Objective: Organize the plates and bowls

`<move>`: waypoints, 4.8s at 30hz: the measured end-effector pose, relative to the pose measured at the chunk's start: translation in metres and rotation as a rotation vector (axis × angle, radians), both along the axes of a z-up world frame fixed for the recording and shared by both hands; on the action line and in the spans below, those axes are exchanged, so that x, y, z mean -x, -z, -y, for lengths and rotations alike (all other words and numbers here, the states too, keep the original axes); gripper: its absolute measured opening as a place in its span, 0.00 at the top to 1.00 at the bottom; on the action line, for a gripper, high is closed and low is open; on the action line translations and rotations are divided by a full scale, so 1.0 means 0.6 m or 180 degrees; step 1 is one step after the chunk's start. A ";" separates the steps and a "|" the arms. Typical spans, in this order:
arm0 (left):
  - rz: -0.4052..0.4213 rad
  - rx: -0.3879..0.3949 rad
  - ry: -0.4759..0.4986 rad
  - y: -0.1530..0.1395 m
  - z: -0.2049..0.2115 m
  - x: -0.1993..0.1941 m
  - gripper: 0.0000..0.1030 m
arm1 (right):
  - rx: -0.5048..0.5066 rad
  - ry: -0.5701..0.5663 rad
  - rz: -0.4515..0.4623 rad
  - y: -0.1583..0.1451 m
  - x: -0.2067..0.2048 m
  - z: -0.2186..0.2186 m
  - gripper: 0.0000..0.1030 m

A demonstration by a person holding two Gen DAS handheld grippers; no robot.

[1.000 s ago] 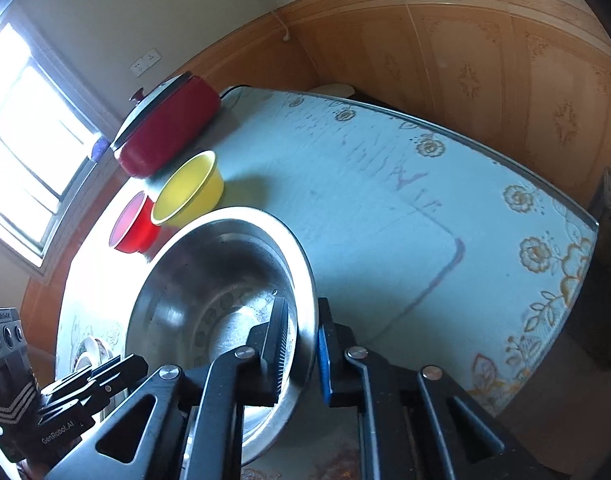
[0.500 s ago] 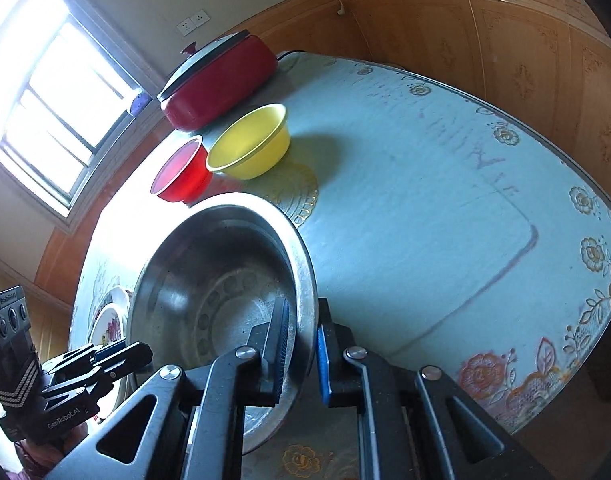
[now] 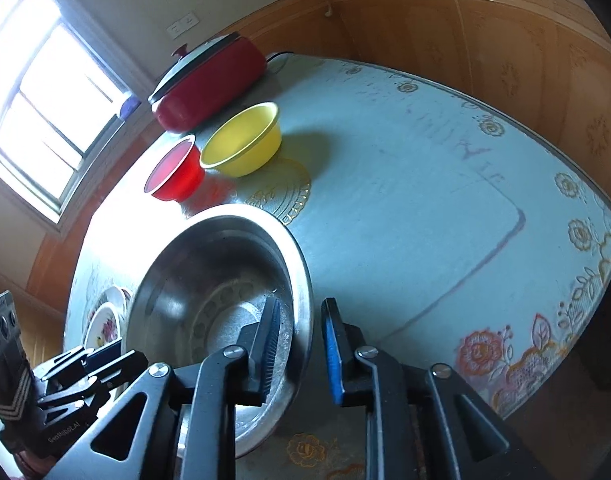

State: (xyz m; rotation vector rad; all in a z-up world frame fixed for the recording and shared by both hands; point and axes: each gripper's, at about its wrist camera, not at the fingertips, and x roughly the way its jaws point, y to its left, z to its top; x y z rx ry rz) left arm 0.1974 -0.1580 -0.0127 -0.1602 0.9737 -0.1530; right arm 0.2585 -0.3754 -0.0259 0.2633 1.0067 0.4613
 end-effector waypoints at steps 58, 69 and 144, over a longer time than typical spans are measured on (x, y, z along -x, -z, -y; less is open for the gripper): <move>-0.0077 0.0603 -0.1380 -0.011 -0.076 -0.312 0.82 | -0.0520 -0.0899 -0.0212 -0.043 -0.349 -0.090 0.83; -0.0193 0.0671 -0.1444 0.024 -0.085 -0.358 0.83 | -0.0446 -0.0910 -0.0312 -0.012 -0.388 -0.126 0.83; -0.0148 0.0673 -0.0068 0.012 0.002 -0.041 0.90 | 0.0546 -0.0894 0.0064 -0.032 -0.009 -0.084 0.76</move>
